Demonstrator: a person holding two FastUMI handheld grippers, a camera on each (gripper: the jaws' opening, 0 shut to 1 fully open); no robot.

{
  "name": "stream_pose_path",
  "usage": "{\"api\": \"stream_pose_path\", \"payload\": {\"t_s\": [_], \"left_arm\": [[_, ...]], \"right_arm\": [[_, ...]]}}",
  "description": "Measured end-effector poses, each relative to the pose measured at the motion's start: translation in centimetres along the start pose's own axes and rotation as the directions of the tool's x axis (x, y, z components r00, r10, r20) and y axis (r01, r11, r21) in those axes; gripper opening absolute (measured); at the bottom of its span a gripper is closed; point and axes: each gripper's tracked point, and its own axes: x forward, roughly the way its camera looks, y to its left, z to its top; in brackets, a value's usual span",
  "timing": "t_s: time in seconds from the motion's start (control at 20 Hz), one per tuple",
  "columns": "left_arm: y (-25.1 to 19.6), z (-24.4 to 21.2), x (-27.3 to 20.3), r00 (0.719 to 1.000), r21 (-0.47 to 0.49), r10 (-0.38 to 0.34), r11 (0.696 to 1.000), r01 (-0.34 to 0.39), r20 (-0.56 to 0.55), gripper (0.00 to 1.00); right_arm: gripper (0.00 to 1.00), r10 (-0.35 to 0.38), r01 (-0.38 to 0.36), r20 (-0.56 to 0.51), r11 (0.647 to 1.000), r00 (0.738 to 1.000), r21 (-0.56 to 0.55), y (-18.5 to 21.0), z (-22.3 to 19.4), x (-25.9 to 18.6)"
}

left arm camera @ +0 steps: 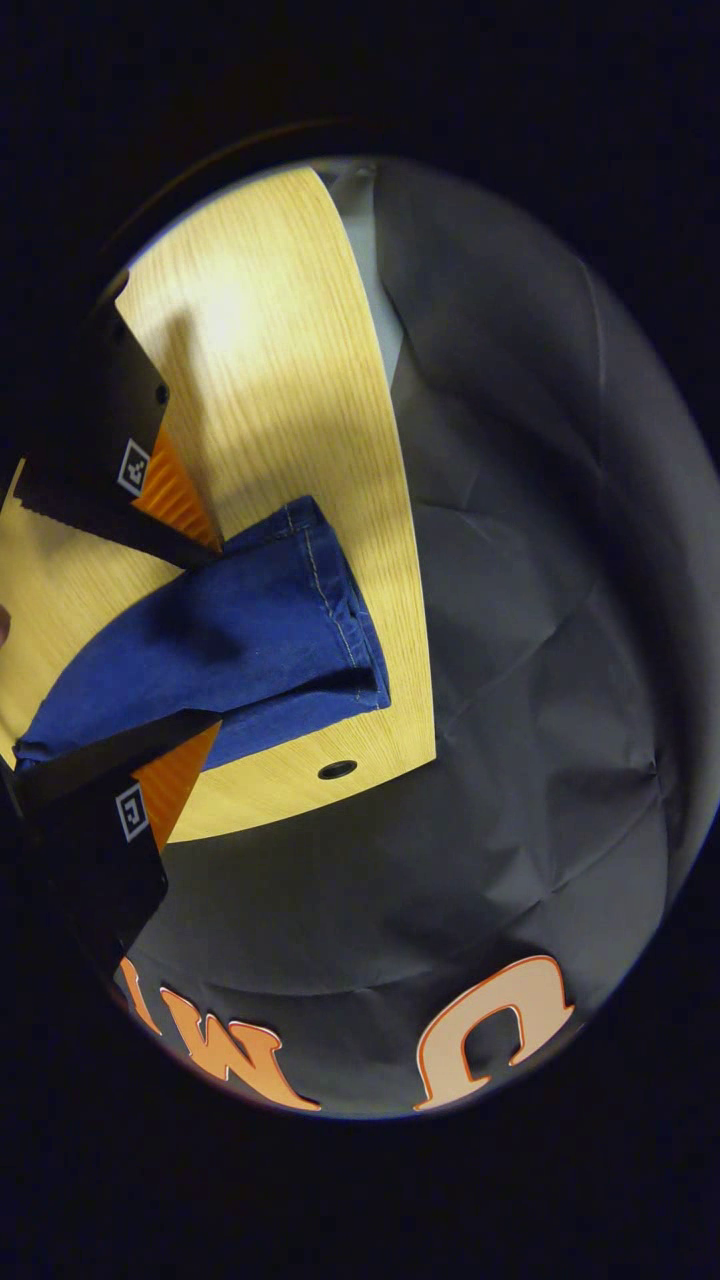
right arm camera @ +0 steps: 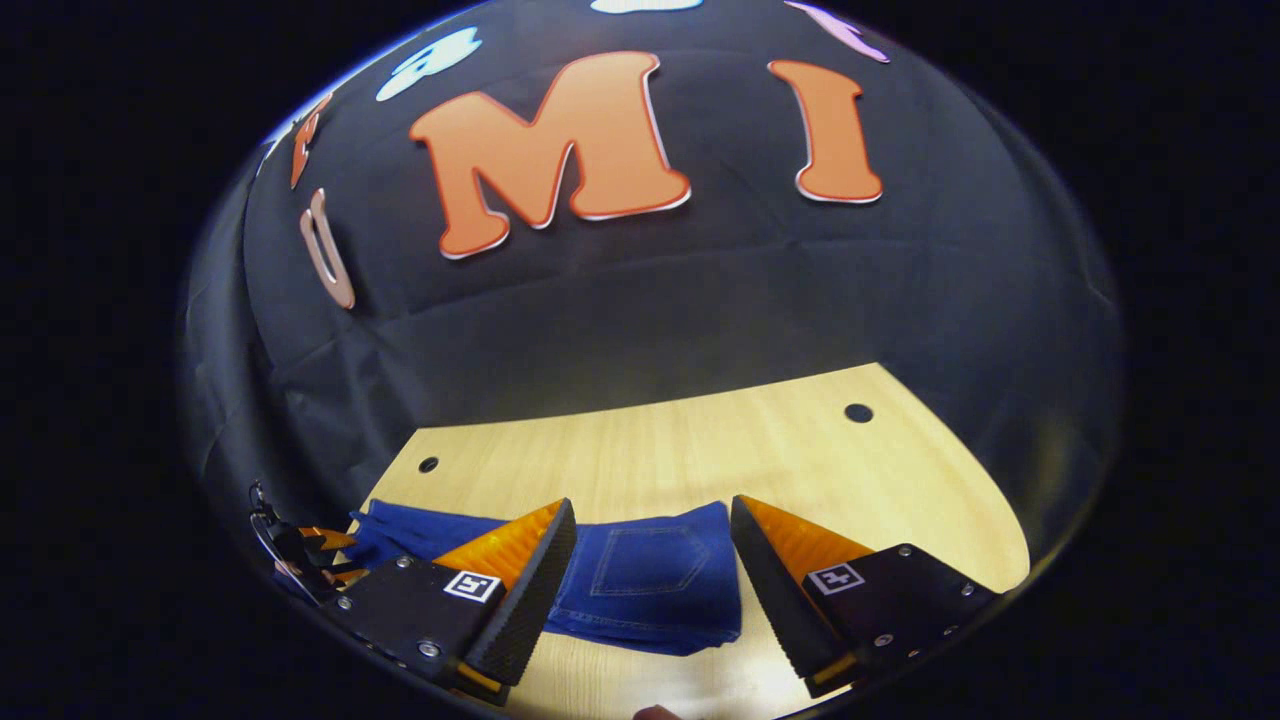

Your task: Grasp the waist and the cuffs of the jeans and fold them to make the two legs overlap; first hold the waist and fold one-third of the jeans toward the cuffs, then hold the cuffs and fold the remaining one-third in the same direction to finish folding.

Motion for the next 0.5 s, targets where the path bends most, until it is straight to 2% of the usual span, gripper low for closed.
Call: {"api": "stream_pose_path", "payload": {"t_s": [0.05,0.15,0.25,0.3,0.35,0.4,0.45,0.5], "left_arm": [[-0.2,-0.2,0.4,1.0,-0.002,-0.008,1.0,0.007,-0.013,0.88],[-1.2,0.7,1.0,0.999,-0.073,-0.052,0.996,0.052,0.013,0.89],[-1.2,1.1,1.6,0.997,-0.116,-0.071,0.991,0.073,0.018,0.83],[-1.2,1.1,1.7,0.997,-0.13,-0.071,0.989,0.073,0.016,0.76],[-1.0,0.9,2.1,0.998,-0.136,-0.063,0.989,0.065,0.016,0.63],[-0.5,0.8,2.6,0.999,-0.137,-0.052,0.989,0.052,0.01,0.54],[0.4,0.4,3.0,1.0,-0.131,-0.028,0.991,0.028,0.001,0.25],[0.3,0.6,2.9,1.0,-0.12,-0.015,0.993,0.016,0.009,0.18]], "right_arm": [[0.96,-0.013,0.013,0.016,1.0,1.0,0.01,-0.5,0.6,-0.3],[0.96,-0.036,0.035,0.029,0.999,0.999,0.027,-1.7,1.0,-1.0],[0.96,-0.057,0.056,0.029,0.998,0.998,0.031,-2.7,0.7,-1.8],[0.96,-0.067,0.066,0.024,0.997,0.997,0.03,-3.1,0.5,-2.1],[0.96,-0.07,0.07,0.026,0.997,0.997,0.03,-3.3,0.5,-2.3],[0.96,-0.077,0.076,0.021,0.997,0.997,0.027,-3.6,0.4,-2.5],[0.96,-0.085,0.084,0.021,0.996,0.996,0.025,-4.0,0.1,-2.7],[0.96,-0.09,0.09,0.021,0.996,0.996,0.025,-4.2,0.1,-2.8]]}}
